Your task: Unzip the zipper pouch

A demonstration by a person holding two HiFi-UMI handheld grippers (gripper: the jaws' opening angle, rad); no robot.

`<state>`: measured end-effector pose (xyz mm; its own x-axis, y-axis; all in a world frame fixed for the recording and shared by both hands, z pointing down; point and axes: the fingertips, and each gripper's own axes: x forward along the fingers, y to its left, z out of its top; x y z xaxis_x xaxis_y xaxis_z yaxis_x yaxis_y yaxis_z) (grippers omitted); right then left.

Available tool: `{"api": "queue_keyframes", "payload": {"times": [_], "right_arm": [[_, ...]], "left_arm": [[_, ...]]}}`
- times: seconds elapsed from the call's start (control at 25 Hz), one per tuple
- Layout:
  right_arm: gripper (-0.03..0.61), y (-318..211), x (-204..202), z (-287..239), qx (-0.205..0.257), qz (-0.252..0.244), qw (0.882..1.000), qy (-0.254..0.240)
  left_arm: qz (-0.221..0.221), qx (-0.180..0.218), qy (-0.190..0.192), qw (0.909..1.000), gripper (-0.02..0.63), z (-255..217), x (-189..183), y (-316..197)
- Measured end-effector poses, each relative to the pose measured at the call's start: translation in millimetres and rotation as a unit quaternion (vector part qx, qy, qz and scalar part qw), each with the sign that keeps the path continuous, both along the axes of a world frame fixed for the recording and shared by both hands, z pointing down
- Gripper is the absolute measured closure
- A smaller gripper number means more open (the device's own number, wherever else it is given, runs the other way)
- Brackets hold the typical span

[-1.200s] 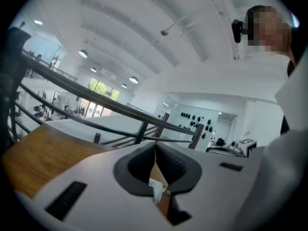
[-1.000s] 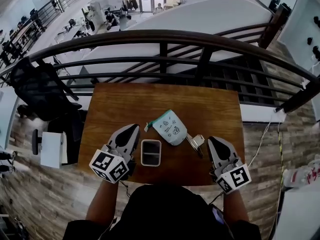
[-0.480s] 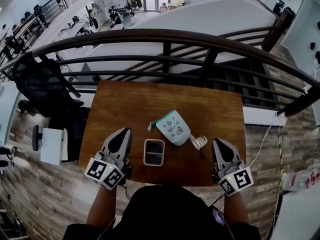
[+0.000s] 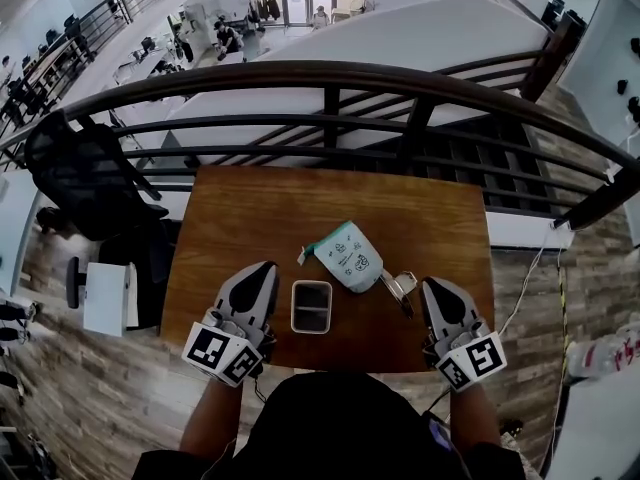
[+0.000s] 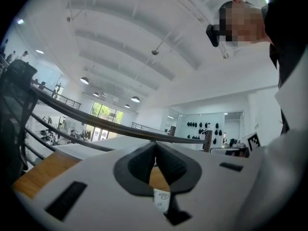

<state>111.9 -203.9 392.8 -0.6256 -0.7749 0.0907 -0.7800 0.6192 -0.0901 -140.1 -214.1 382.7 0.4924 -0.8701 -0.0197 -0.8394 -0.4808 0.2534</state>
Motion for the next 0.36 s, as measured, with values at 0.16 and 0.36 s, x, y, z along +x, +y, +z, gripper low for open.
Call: {"api": "queue_keyframes", "payload": {"times": [0.16, 0.36], "right_arm": [[0.584, 1.4, 0.7, 0.2, -0.001, 0.002, 1.0, -0.002], [0.584, 3.3, 0.0, 3.6, -0.005, 0.003, 1.0, -0.004]], "left_arm": [[0.0, -0.009, 0.014, 0.9999, 0.598, 3.6, -1.3, 0.4], [-0.005, -0.016, 0.013, 0.9998, 0.598, 9.9, -8.5, 0.8]]}}
